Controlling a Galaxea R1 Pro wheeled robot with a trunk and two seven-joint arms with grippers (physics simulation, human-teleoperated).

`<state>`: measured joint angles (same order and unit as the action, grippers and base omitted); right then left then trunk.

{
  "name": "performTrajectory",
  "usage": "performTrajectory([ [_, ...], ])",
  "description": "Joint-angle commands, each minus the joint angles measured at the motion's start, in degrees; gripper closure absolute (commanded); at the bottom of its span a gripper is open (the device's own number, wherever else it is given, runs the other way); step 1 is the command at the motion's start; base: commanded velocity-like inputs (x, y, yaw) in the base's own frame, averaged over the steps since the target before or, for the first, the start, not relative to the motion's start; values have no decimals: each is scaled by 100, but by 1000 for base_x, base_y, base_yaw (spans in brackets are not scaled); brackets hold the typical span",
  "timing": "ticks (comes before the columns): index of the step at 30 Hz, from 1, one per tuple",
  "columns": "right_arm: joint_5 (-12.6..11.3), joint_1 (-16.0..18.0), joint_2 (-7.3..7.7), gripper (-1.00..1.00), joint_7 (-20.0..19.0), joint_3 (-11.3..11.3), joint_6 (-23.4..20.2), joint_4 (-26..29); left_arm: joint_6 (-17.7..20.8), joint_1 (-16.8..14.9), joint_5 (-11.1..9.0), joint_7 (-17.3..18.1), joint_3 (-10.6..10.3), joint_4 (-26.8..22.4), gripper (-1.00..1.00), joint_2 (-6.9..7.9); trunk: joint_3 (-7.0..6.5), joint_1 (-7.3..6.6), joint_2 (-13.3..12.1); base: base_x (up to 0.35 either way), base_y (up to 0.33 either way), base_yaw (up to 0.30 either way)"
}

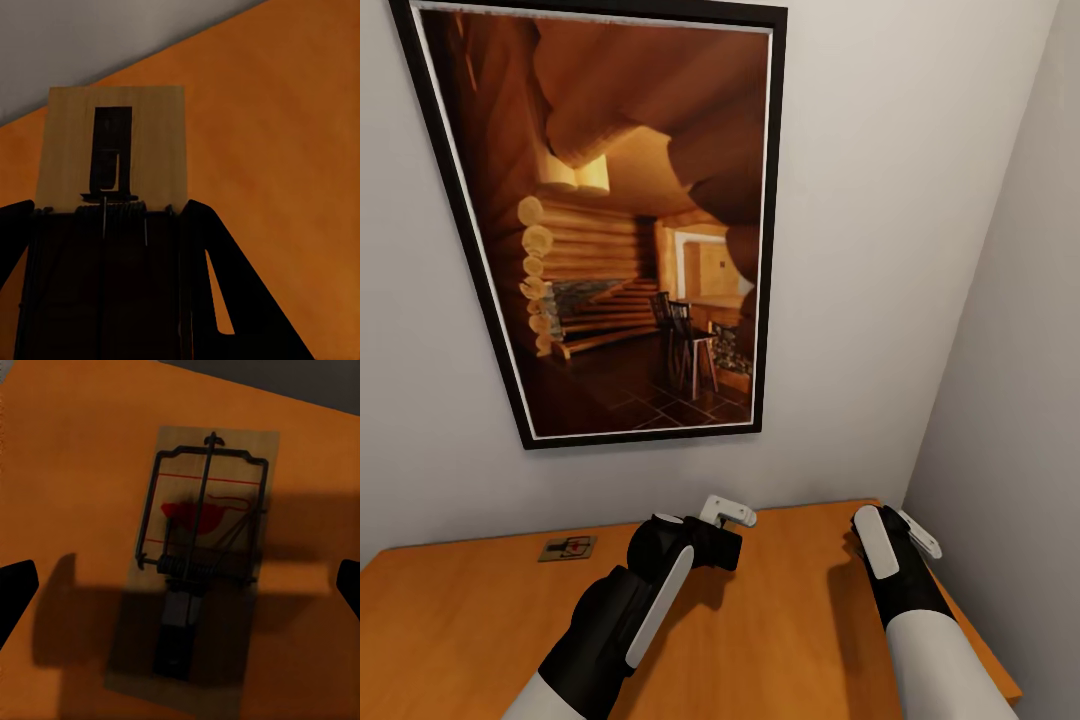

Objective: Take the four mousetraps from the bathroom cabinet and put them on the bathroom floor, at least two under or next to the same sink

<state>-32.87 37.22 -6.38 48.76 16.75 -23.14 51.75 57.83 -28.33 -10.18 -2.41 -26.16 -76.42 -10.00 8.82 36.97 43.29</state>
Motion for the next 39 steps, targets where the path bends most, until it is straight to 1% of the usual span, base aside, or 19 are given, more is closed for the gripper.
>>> performTrajectory([
  [1, -13, 5, -4, -100, 19, 13, -42, 11, 23, -6, -19, -22, -3, -5, 100, 0, 10, 2, 8, 0, 0, 0],
  [29, -18, 5, -5, -100, -6, 13, -45, -2, 27, -5, -19, -22, -3, -5, 100, 0, 10, 2, 8, 0, 0, 0],
  [35, -18, 5, -4, -100, -6, 13, -44, -6, 27, -6, -19, -22, -3, -5, 100, 0, 118, 133, 249, 0, 0, 0],
  [39, -18, 5, -6, -100, -6, 13, -46, -4, 27, -6, -19, -22, -3, -5, 100, 0, 118, 133, 249, 0, 0, 0],
])
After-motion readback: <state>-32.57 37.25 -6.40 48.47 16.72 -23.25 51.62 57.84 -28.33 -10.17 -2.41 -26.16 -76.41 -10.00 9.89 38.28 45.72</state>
